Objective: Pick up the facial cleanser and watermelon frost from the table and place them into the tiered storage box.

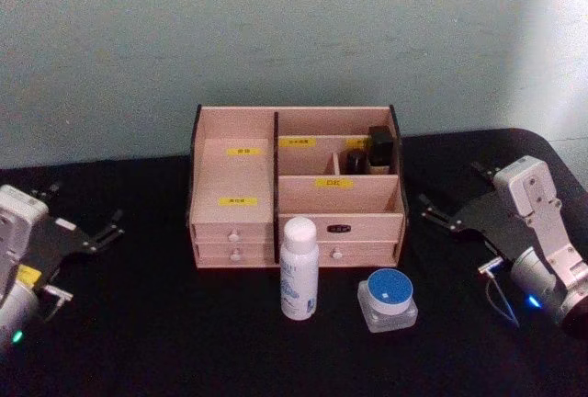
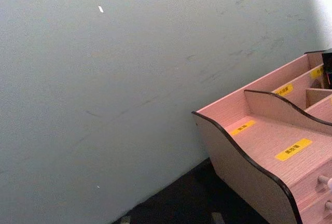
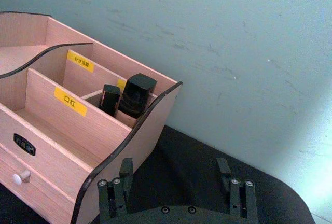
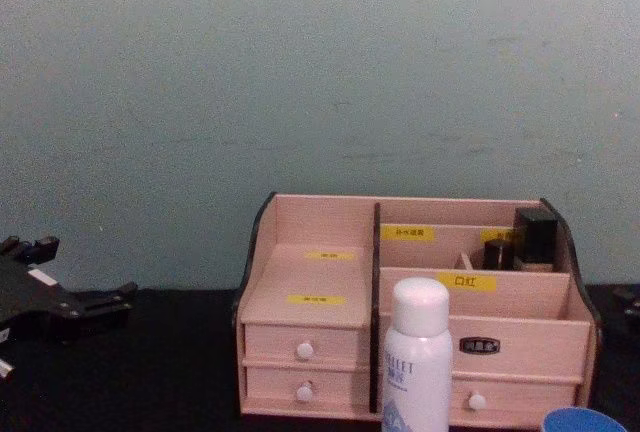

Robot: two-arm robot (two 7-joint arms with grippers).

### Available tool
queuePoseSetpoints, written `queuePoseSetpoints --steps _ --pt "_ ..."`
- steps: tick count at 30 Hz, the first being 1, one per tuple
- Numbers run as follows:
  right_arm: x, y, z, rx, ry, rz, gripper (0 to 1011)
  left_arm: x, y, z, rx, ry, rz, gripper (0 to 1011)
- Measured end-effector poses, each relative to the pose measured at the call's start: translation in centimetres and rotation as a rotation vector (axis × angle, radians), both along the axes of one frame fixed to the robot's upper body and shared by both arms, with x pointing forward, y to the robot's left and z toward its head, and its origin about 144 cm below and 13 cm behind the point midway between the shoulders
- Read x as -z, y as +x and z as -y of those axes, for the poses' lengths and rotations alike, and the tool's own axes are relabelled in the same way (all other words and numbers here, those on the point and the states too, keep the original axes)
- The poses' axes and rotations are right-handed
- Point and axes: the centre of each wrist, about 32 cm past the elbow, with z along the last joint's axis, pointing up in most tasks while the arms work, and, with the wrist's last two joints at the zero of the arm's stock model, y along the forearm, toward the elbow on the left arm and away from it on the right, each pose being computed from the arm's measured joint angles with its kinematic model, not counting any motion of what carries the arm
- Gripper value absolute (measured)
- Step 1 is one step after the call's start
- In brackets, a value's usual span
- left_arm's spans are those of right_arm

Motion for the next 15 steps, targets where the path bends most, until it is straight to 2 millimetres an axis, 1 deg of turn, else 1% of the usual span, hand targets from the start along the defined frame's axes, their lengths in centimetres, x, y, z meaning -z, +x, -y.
queuePoseSetpoints --steps 15 --pt "0.00 0.00 0.00 0.000 0.000 0.000 1002 0.00 0.00 0.00 0.000 0.000 0.000 1001"
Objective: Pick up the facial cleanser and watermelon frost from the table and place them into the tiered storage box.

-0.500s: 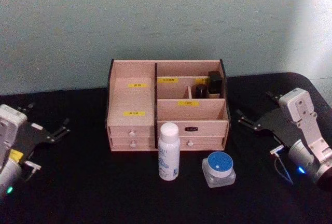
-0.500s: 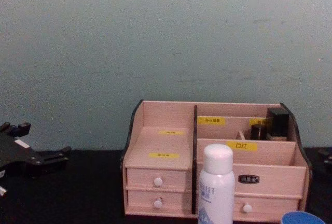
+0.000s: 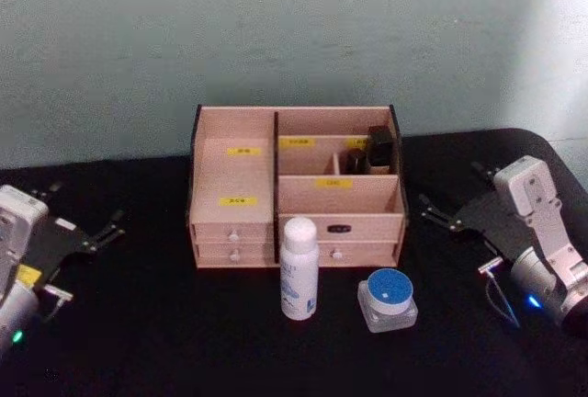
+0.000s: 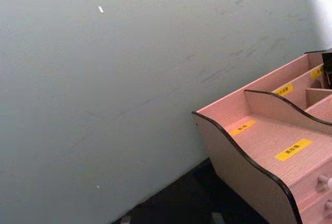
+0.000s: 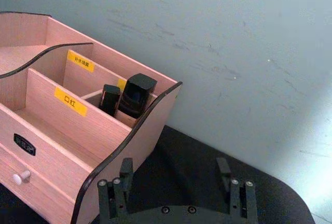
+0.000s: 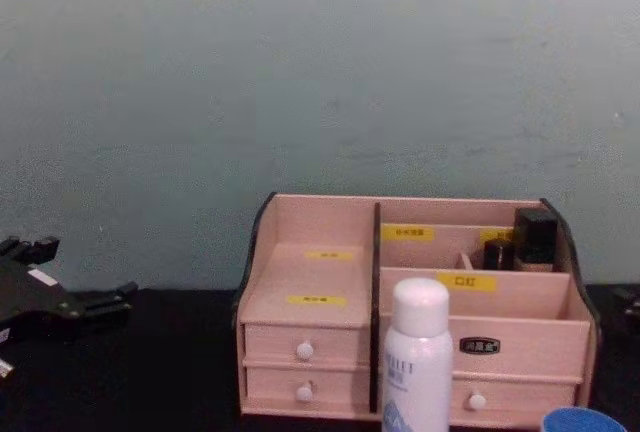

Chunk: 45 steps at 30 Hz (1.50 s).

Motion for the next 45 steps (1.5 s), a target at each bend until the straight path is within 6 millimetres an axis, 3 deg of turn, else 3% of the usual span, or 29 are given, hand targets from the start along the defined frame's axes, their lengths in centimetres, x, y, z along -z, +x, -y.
queuePoseSetpoints --steps 33,45 --pt "-0.1 -0.1 0.3 -0.013 0.001 0.011 1002 0.0 0.0 0.0 0.000 0.000 0.000 1001" --pt "-1.2 -1.5 1.5 -0.104 0.078 0.028 1002 0.0 0.0 0.0 0.000 0.000 0.000 1001"
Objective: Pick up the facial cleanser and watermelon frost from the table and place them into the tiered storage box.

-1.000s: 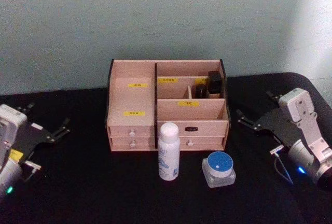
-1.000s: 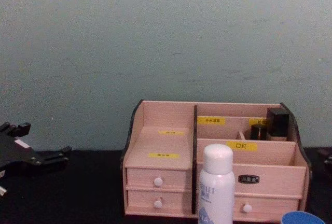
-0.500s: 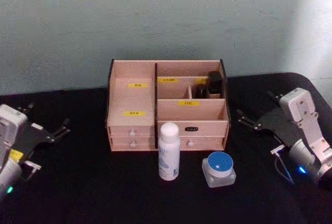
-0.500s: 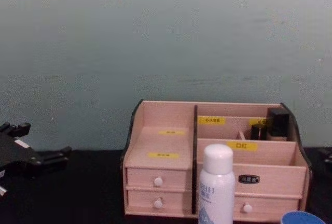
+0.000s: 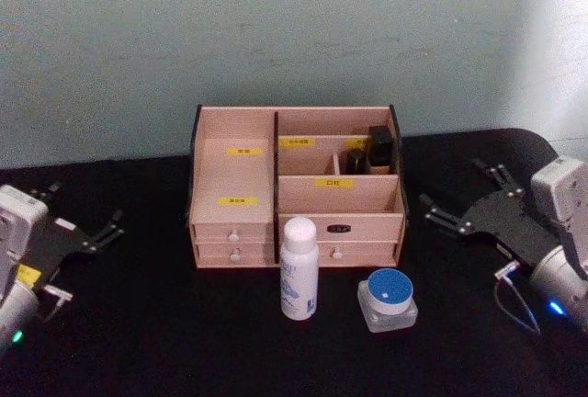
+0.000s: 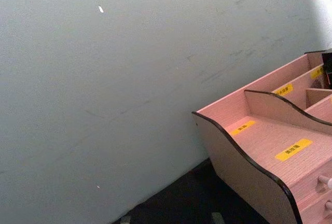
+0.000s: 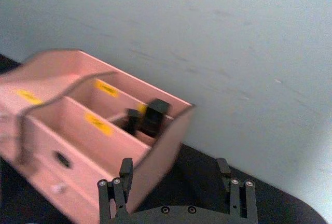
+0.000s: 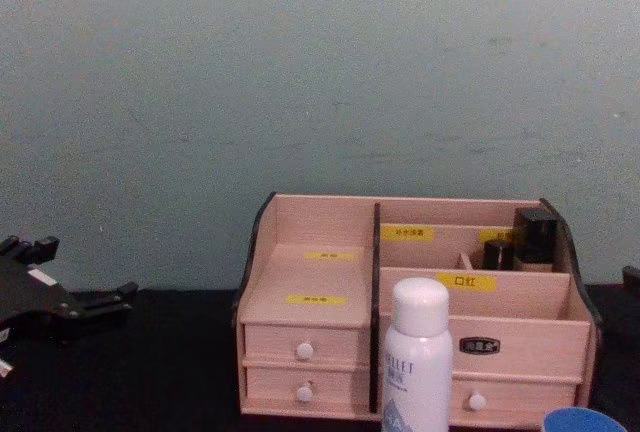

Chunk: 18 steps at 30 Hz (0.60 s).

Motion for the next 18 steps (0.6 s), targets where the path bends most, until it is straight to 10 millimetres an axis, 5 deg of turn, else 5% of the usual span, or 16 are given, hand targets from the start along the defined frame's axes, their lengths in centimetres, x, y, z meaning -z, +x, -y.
queuePoseSetpoints --steps 18 --pt "-0.2 -1.6 -0.1 -0.361 0.036 -0.102 1002 0.0 0.0 0.0 0.000 0.000 0.000 1001"
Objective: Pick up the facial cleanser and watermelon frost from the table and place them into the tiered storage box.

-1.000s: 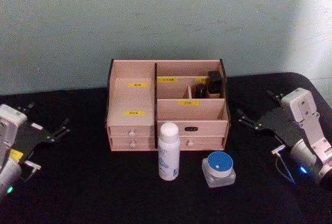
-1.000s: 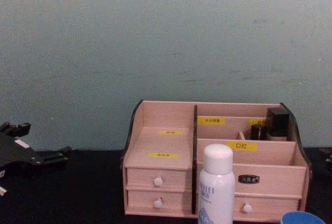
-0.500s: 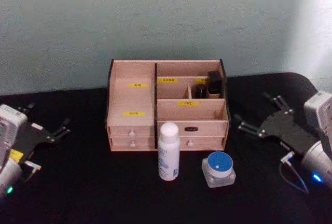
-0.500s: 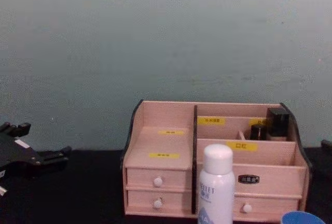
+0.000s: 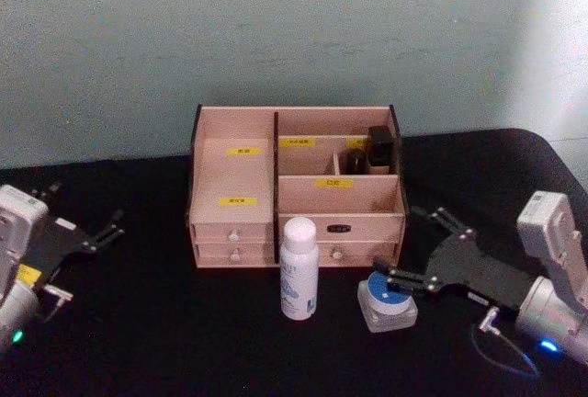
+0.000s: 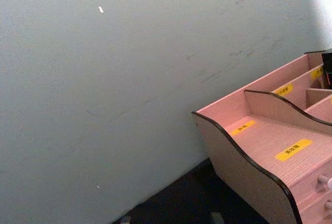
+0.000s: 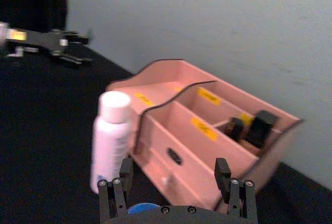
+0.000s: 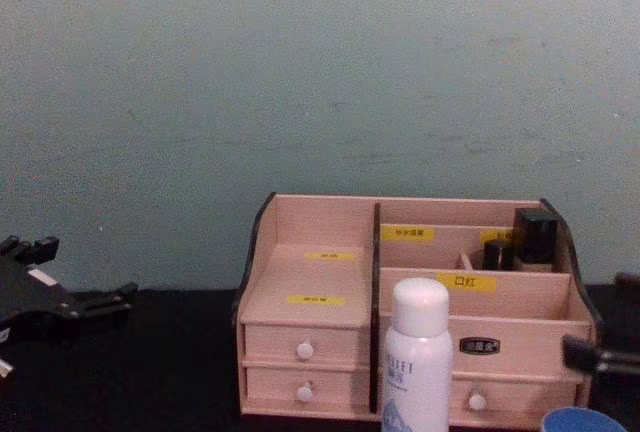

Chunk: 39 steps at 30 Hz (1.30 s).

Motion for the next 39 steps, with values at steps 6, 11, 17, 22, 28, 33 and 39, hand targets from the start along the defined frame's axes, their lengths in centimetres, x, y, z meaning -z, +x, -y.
queuePoseSetpoints --steps 6,11,17,22,28,33,39 --pt "0.3 0.6 -0.9 -0.087 0.003 -0.053 1002 0.0 0.0 0.0 0.000 0.000 0.000 1001" --pt "0.6 1.1 -1.6 -0.124 0.007 -0.077 1002 0.0 0.0 0.0 0.000 0.000 0.000 1001" --pt "0.9 1.9 -2.4 -0.155 0.013 -0.092 1003 0.0 0.0 0.0 0.000 0.000 0.000 1001" --pt "0.9 2.6 -3.1 -0.179 0.018 -0.094 1002 0.0 0.0 0.0 0.000 0.000 0.000 1001" --pt "0.9 3.4 -4.1 -0.207 0.030 -0.105 1002 0.0 0.0 0.0 0.000 0.000 0.000 1001" --pt "0.9 4.1 -4.8 -0.220 0.045 -0.124 1003 0.0 0.0 0.0 0.000 0.000 0.000 1001" --pt "1.0 4.6 -5.6 -0.232 0.056 -0.140 1002 0.0 0.0 0.0 0.000 0.000 0.000 1001"
